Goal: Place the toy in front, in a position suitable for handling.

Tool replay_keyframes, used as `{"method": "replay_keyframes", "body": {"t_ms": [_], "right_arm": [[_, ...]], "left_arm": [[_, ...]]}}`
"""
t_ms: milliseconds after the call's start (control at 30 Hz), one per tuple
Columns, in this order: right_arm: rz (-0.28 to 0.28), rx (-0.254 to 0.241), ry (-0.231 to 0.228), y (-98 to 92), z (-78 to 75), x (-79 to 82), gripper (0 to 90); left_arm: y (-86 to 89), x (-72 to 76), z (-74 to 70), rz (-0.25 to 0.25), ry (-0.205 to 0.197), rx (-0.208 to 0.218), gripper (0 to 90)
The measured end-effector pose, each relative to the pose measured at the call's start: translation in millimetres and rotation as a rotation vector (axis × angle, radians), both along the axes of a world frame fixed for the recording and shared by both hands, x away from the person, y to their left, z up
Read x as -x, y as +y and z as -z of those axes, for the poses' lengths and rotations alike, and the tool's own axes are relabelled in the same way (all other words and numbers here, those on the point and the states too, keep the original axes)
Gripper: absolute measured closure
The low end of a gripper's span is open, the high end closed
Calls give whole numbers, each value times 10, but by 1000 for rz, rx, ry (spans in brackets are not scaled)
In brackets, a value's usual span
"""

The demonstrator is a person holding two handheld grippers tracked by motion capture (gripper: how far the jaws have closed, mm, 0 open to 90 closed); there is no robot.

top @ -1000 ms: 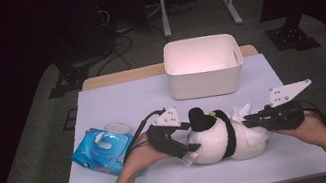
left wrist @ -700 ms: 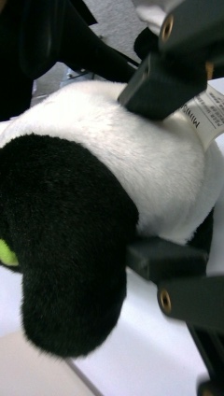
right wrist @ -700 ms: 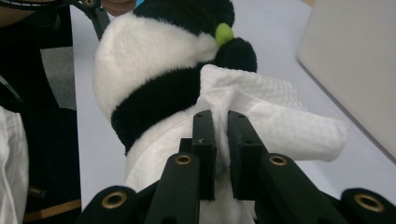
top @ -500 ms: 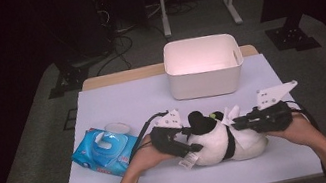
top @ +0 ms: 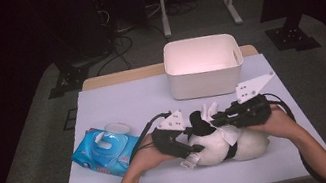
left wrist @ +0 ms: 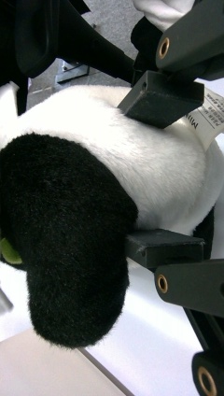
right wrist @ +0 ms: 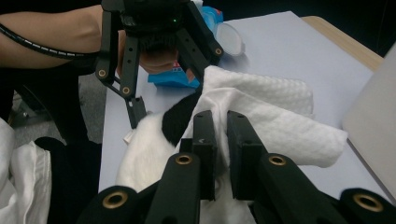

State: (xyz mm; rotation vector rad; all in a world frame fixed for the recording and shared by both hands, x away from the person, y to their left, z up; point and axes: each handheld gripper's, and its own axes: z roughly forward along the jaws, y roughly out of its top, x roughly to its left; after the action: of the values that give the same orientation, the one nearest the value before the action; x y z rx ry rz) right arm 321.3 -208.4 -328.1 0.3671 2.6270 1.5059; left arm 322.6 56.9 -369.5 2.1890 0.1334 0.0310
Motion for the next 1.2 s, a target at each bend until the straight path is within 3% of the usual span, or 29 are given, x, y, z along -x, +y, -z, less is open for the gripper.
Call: {"method": "replay_keyframes", "body": {"t_ms": [100,300,533,767,900,1100,1167,1200], "right_arm": [[-7,18,-2,32,-3,-10,822],[13,14,9,-105,41,25,822],[67,94,27,-361,189,89,821],[95,76,28,-534,192,153,821],[95,95,15,-496,191,163,822],[92,96,8,-431,234,167,823],[93,105,-1,-392,237,181,823],[92,111,-6,-382,236,185,823]], "left_arm": [[33,-2,19,-7,9,8,426],[25,5,4,-4,2,11,435],[91,-33,46,-21,25,19,440],[88,-43,29,-19,21,38,479],[108,-64,52,-29,53,41,413],[38,-87,147,-37,105,9,192],[20,-72,146,-17,102,5,216],[19,-48,142,-11,75,3,283]]}}
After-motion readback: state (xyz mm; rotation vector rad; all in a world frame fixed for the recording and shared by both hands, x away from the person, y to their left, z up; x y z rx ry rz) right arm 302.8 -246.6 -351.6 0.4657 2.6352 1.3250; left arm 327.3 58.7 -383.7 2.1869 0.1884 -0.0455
